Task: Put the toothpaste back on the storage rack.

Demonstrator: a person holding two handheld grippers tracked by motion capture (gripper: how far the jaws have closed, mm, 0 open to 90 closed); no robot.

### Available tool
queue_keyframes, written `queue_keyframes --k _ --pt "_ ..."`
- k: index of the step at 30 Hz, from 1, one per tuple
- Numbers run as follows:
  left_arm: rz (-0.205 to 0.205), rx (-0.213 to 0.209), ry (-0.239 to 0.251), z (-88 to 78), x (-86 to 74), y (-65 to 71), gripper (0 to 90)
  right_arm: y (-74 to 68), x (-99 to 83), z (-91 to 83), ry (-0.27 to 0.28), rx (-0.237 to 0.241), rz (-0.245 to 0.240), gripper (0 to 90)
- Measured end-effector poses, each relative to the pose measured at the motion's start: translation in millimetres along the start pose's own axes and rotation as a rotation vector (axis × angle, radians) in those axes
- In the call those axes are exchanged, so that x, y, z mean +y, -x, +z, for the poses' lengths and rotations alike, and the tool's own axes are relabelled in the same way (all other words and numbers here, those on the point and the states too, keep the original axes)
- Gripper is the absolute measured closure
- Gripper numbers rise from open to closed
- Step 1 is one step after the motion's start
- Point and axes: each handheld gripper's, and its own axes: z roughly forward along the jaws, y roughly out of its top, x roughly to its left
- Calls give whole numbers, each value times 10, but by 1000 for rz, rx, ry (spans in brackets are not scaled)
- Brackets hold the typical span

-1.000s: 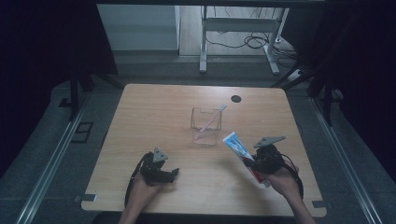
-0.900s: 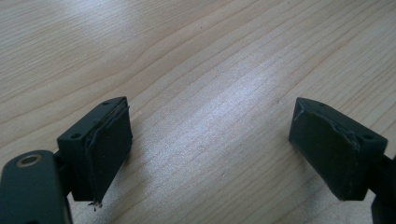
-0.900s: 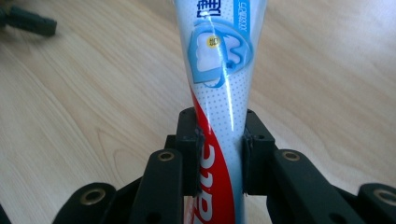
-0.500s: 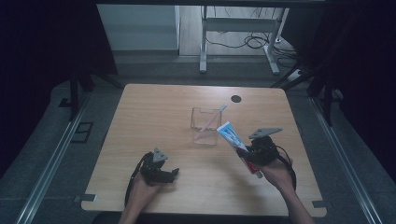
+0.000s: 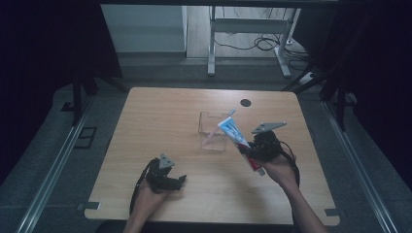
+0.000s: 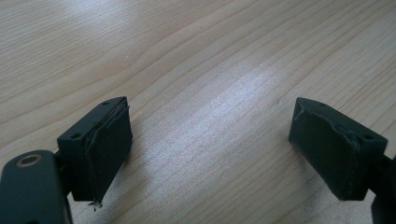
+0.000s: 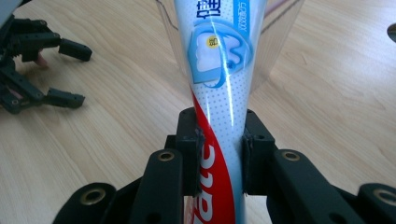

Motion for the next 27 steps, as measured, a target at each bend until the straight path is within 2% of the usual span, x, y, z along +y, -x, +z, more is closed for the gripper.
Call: queue_keyframes --k 27 --pt "0 1 1 1 -1 0 134 -8 535 332 19 25 3 730"
